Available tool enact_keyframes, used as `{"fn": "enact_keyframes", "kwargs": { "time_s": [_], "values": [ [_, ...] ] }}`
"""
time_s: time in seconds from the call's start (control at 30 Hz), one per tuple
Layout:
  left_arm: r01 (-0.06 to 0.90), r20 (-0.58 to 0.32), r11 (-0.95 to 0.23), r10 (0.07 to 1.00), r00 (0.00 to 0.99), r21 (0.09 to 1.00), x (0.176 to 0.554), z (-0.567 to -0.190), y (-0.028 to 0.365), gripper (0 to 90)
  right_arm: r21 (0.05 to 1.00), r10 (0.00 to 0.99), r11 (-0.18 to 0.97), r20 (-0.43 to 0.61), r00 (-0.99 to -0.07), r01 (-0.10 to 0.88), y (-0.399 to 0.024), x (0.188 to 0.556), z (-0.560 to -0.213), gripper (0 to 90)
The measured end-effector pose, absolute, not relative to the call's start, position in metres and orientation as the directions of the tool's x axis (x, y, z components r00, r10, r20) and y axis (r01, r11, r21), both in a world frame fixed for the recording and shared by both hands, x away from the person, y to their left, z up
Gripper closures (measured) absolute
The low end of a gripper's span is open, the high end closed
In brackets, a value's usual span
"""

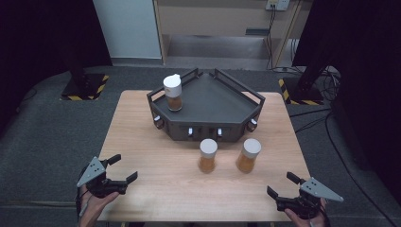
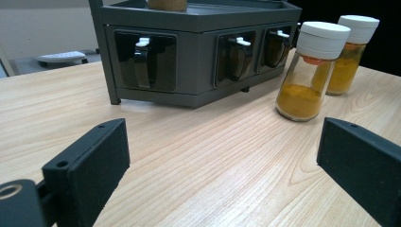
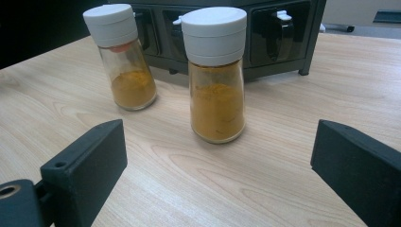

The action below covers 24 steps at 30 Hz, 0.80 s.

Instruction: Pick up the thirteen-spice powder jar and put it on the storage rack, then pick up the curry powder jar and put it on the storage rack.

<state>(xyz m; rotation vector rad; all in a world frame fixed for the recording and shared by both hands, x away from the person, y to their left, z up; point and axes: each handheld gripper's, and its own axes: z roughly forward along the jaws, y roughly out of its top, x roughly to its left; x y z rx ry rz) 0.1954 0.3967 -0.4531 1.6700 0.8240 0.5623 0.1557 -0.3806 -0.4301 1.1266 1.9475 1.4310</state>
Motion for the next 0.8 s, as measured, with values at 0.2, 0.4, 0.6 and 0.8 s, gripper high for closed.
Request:
{"fn": "enact_keyframes", "kwargs": {
  "time_s": [0.2, 0.4, 0.6, 0.8],
  "values": [
    [0.219, -0.047, -0.119, 0.776, 0.63, 0.968, 0.1926, -0.4595, 0.3947, 2.1, 0.934, 0.829, 0.12, 0.093, -0.551, 0.337, -0.3802, 0.1552, -0.4299, 4.0],
    [0.225, -0.053, -0.115, 0.779, 0.625, 0.968, 0.1928, -0.4614, 0.3954, 1.7, 0.934, 0.829, 0.12, 0.092, -0.551, 0.336, -0.3801, 0.1553, -0.4298, 3.9],
    [0.225, -0.046, -0.125, 0.776, 0.629, 0.966, 0.1921, -0.461, 0.3946, 1.3, 0.935, 0.83, 0.118, 0.092, -0.55, 0.334, -0.3802, 0.155, -0.43, 3.8],
    [0.225, -0.047, -0.122, 0.778, 0.626, 0.967, 0.1913, -0.4614, 0.3951, 0.9, 0.935, 0.831, 0.118, 0.092, -0.549, 0.335, -0.3802, 0.1548, -0.4298, 3.5]
  ]
}}
